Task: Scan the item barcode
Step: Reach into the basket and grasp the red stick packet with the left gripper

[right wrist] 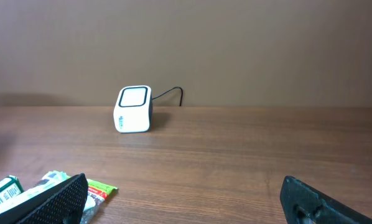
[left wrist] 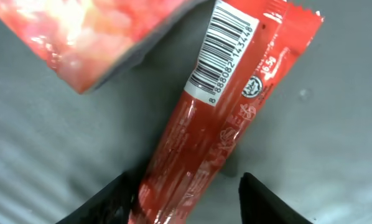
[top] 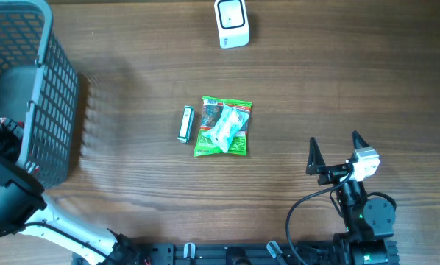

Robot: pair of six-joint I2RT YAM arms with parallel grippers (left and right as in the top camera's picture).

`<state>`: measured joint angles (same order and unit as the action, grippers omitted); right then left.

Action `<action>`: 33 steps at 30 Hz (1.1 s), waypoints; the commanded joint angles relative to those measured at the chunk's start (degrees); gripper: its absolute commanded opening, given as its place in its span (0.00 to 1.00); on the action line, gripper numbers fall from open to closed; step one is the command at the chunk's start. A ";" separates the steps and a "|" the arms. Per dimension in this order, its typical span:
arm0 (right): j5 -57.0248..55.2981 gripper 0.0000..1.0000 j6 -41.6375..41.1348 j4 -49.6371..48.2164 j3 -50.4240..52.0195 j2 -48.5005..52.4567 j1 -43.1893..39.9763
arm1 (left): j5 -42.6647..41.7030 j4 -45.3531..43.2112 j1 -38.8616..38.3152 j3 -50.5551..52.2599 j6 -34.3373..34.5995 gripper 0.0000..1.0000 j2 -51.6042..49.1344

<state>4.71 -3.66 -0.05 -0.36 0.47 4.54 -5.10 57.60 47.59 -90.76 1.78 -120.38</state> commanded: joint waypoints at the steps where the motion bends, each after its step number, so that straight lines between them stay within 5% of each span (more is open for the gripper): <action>1: 0.66 1.00 -0.83 -0.20 0.04 -0.26 0.26 | -4.07 0.15 -1.07 0.87 -0.02 0.38 -1.84; 3: 0.66 1.00 -0.83 -0.20 0.04 -0.26 0.26 | -4.04 -0.22 -1.16 0.87 -0.04 0.29 -1.84; 12: 0.66 1.00 -0.83 -0.20 0.04 -0.26 0.26 | -4.07 -1.66 -1.38 2.43 0.22 0.21 -1.90; 15: 0.66 1.00 -0.83 -0.20 0.04 -0.26 0.26 | -5.77 -1.60 -1.62 2.32 3.87 0.07 -1.55; 24: 0.66 1.00 -0.83 -0.20 0.04 -0.26 0.26 | -6.45 5.55 -3.21 -11.47 4.70 0.06 7.65; 33: 0.66 1.00 -0.83 -0.20 0.04 -0.26 0.26 | -6.38 2.45 -12.83 -17.27 6.67 0.04 26.23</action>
<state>4.71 -3.66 -0.05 -0.36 0.47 4.54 -10.57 60.97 39.46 -107.22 7.27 -100.66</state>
